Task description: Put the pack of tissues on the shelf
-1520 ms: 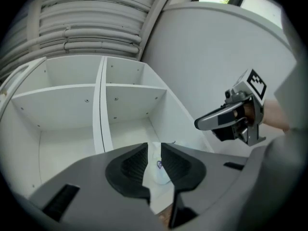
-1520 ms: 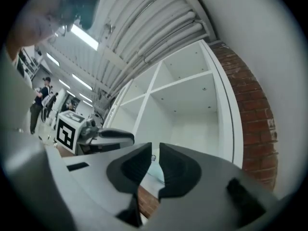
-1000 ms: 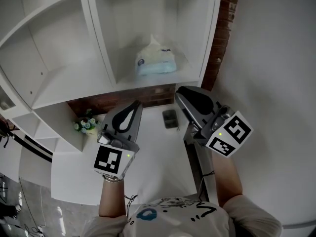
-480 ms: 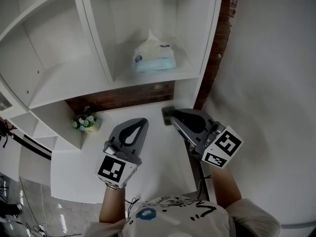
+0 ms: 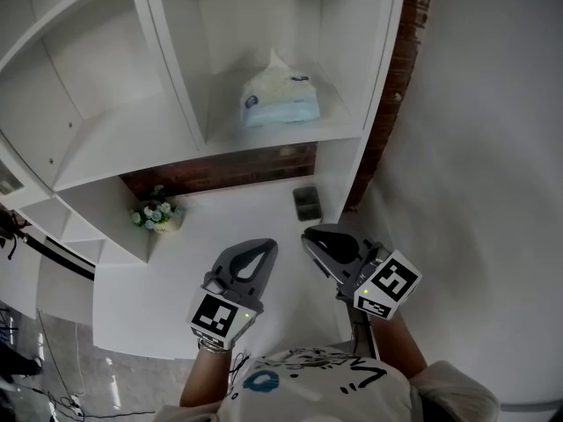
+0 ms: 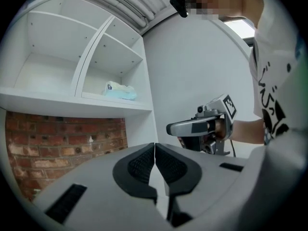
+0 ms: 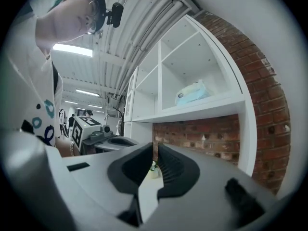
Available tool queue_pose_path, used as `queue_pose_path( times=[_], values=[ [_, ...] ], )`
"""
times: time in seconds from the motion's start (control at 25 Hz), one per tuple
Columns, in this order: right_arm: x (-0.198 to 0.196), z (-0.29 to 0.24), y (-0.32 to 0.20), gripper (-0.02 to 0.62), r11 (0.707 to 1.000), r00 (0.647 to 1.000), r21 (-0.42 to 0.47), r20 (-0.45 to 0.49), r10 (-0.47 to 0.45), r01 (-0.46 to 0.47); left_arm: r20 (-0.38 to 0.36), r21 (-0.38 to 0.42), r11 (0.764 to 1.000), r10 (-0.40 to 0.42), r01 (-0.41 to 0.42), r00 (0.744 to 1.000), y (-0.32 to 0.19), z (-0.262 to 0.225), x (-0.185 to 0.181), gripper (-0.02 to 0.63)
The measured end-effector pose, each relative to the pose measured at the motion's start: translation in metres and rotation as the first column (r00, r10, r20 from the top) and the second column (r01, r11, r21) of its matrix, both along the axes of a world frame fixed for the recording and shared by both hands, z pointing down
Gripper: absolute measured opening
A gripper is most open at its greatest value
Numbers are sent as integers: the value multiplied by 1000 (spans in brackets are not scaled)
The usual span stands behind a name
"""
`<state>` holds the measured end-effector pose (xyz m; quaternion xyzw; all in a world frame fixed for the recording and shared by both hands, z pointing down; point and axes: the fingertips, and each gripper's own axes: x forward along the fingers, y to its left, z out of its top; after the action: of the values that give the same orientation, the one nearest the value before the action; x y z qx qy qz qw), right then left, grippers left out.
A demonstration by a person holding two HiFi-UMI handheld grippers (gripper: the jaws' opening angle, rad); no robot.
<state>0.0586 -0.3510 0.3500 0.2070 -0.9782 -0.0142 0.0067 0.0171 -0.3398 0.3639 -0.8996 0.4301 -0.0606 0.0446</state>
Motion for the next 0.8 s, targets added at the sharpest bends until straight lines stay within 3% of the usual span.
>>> queue_pose_path(
  times=[0.24, 0.8],
  values=[
    [-6, 26, 14, 42, 999, 999, -41, -16, -32, 32, -28, -66, 998, 7, -9, 1000, 14, 28, 4, 18],
    [-5, 84, 41, 28, 985, 997, -167, -52, -62, 52, -88, -120, 992, 26, -37, 996, 37, 66, 10, 17]
  ],
)
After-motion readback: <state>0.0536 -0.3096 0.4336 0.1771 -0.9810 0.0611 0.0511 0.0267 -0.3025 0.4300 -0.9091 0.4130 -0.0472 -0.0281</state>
